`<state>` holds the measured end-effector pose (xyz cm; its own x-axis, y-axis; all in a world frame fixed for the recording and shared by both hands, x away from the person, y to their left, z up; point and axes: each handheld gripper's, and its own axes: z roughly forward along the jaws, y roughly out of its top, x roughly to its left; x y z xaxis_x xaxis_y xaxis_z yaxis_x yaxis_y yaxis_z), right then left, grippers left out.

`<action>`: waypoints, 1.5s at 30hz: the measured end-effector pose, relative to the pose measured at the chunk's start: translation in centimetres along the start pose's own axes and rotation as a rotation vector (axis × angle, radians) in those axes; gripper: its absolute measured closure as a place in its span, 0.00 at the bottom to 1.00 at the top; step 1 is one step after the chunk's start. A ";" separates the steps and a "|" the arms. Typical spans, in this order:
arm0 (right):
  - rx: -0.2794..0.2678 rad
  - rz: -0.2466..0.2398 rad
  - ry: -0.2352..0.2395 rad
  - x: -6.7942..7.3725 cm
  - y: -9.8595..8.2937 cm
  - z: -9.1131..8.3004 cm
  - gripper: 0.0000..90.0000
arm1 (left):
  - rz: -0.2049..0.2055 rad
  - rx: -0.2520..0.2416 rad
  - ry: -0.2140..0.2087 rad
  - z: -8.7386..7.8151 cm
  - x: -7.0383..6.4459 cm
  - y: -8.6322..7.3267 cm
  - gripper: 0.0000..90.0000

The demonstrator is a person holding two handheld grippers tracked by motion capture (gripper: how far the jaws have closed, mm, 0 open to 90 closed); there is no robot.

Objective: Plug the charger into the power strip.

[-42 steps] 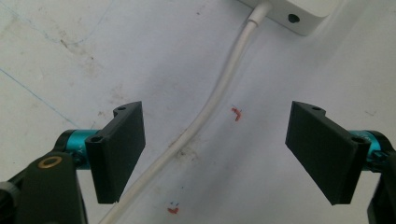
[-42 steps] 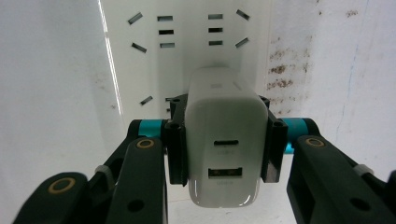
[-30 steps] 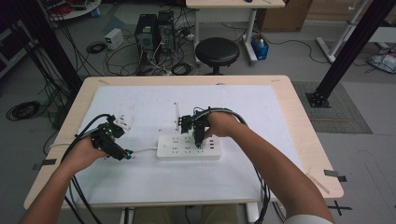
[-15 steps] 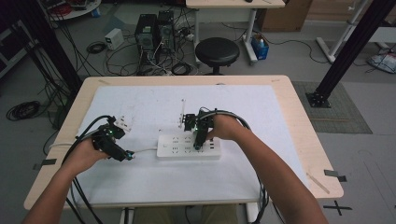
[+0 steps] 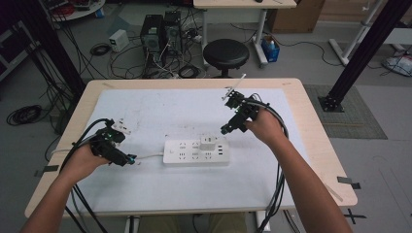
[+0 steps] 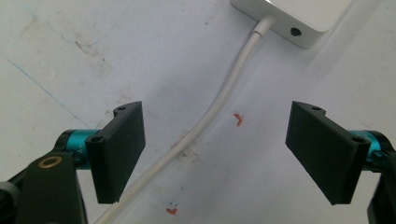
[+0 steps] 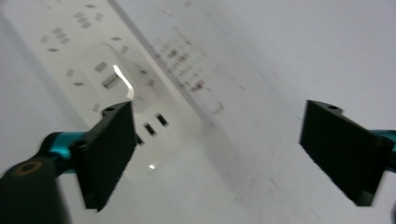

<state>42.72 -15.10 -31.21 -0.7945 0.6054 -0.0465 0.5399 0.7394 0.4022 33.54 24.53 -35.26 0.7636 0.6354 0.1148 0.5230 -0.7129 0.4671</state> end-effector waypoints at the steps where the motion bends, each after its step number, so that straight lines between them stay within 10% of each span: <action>1: 0.007 0.008 -0.007 -0.2 -0.3 -0.1 0.01 | 0.000 -0.001 0.002 -0.2 0.0 0.0 0.22; 13: 0.032 0.014 -0.137 0.3 -2.6 -1.5 0.01 | -0.023 -0.020 0.019 -1.6 -0.3 -0.7 0.22; 45: 0.026 0.083 -0.137 -0.5 -6.0 -2.5 0.01 | -0.041 -0.053 0.048 -1.4 0.5 0.0 0.22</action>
<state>39.19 -20.62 -31.34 -0.7022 0.6983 -0.1392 0.6110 0.6913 0.3858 33.39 25.25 -33.95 0.7220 0.6784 0.1361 0.5320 -0.6701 0.5177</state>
